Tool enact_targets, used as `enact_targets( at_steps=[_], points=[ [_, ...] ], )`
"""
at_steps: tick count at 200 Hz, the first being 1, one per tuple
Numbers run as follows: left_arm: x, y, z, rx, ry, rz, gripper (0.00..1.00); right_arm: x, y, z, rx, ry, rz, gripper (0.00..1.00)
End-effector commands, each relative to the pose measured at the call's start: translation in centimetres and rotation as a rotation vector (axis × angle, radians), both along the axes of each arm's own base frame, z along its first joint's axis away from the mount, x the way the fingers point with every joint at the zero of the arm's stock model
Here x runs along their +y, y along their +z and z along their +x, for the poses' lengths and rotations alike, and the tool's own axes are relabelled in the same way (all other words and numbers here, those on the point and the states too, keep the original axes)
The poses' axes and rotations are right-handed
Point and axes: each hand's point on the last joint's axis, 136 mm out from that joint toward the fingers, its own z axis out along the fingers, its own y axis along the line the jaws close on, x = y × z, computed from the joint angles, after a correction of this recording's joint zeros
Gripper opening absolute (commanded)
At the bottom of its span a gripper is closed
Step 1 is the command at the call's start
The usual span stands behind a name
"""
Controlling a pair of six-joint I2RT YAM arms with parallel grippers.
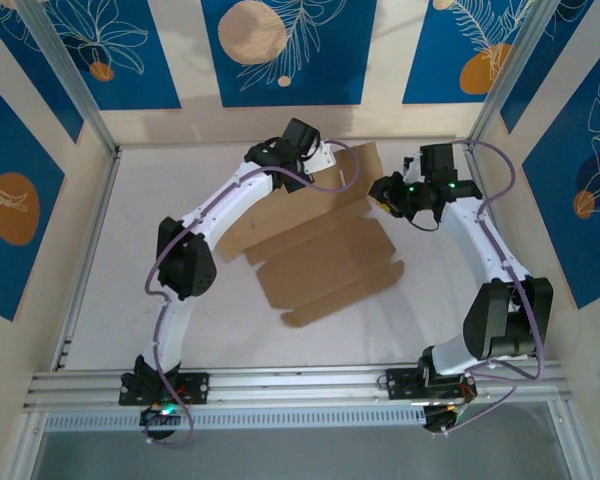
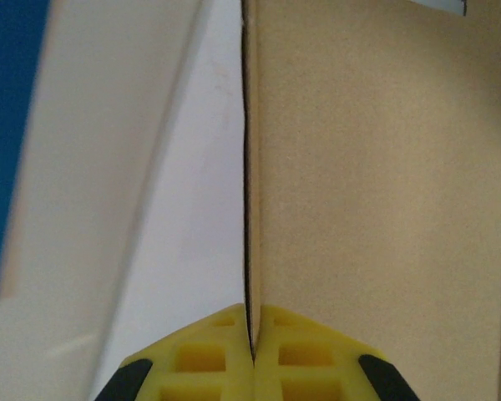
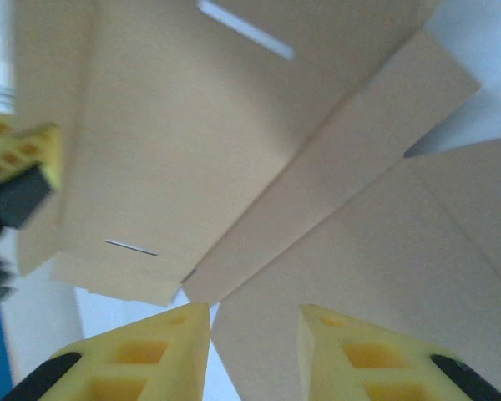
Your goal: Fold the paper box
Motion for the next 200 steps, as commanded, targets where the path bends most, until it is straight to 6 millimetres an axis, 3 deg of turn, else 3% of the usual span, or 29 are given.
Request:
enact_targets(
  at_steps=[1, 21, 49, 76, 88, 152, 167, 200],
  points=[
    [-0.5, 5.3, 1.7, -0.228, -0.044, 0.09, 0.0, 0.0, 2.9, 0.0, -0.041, -0.035, 0.121, 0.39],
    [-2.0, 6.2, 1.0, -0.297, -0.12, 0.144, 0.0, -1.1, 5.0, 0.5, -0.061, -0.094, 0.104, 0.43],
    [-3.2, 4.2, -0.3, -0.329, -0.232, 0.256, 0.0, -1.6, 6.3, 1.4, 0.051, -0.076, 0.185, 0.4],
    [-3.7, 4.6, -0.7, -0.475, -0.271, 0.305, 0.0, -1.7, 6.7, 2.4, 0.035, -0.018, 0.034, 0.42],
    [-3.8, 4.8, -1.2, -0.488, -0.273, 0.28, 0.0, -1.5, 6.5, 2.9, 0.05, -0.004, 0.019, 0.47],
    [-3.8, 4.2, -2.4, -0.589, -0.292, 0.26, 0.0, -1.4, 3.6, 3.5, 0.201, -0.007, -0.007, 0.53],
    [-3.6, 4.4, -2.6, -0.621, -0.282, 0.243, 0.0, -1.5, 3.4, 3.8, 0.205, -0.008, 0.0, 0.59],
    [-3.3, 3.7, -3.4, -0.679, -0.293, 0.243, 0.0, -1.0, 3.4, 4.4, 0.2, 0.015, 0.008, 0.6]
  ],
)
